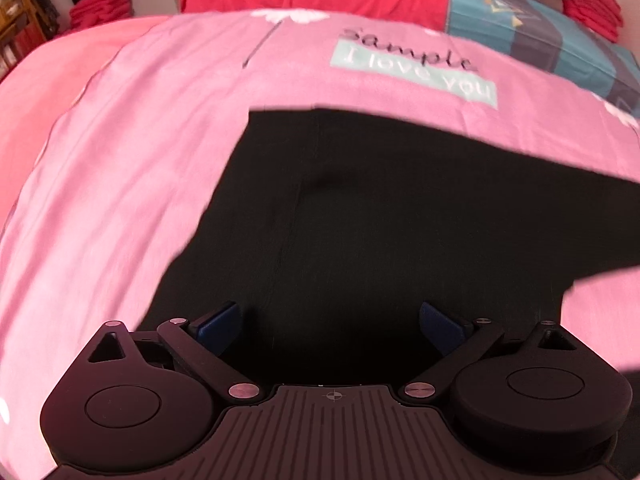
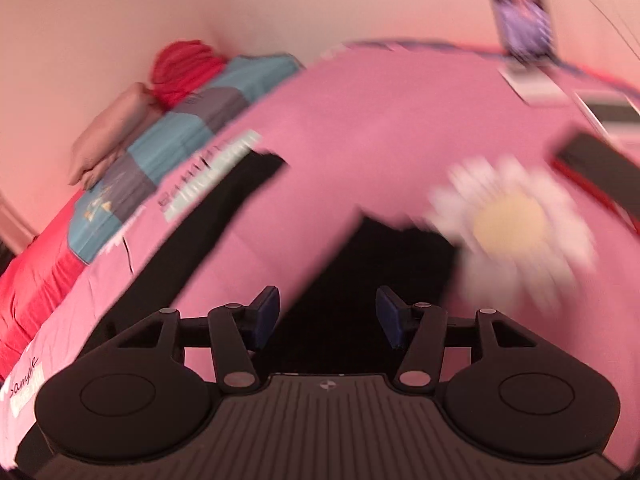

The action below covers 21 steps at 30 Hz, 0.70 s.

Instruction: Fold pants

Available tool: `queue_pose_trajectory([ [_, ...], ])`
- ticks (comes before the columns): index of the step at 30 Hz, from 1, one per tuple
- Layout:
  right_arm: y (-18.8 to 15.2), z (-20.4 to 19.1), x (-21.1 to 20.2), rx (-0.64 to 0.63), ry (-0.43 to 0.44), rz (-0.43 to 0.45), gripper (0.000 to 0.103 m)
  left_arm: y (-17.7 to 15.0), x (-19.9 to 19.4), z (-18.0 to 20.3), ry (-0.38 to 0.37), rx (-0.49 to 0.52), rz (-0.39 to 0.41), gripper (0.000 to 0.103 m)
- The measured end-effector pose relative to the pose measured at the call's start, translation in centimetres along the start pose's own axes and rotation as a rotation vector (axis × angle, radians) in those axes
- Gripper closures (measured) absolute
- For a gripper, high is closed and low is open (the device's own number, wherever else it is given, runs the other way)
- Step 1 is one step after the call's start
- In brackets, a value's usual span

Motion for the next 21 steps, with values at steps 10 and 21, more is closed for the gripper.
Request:
queue_pose_trajectory([
  [10,-1.1,-1.3,1.7,-0.080,0.034,-0.081,0.096,-4.0,0.7,0.8,0.027,0.158,0.023,0.000],
  [21,-0.9,3.2,-6.2,0.074,-0.245,0.118,0.038,-5.5,0.0,0.1,-0.010,0.177,0.084,0.000],
])
Point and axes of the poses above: each gripper's, at about its wrist camera, not at the fingertips, and x roughly the way its jaws point, z to its right, y to its top, the point moved 6 cm from there along x, roughly the way its jaws point, and after that the axes turned 13 degrees about y, right-handed, at the moved point
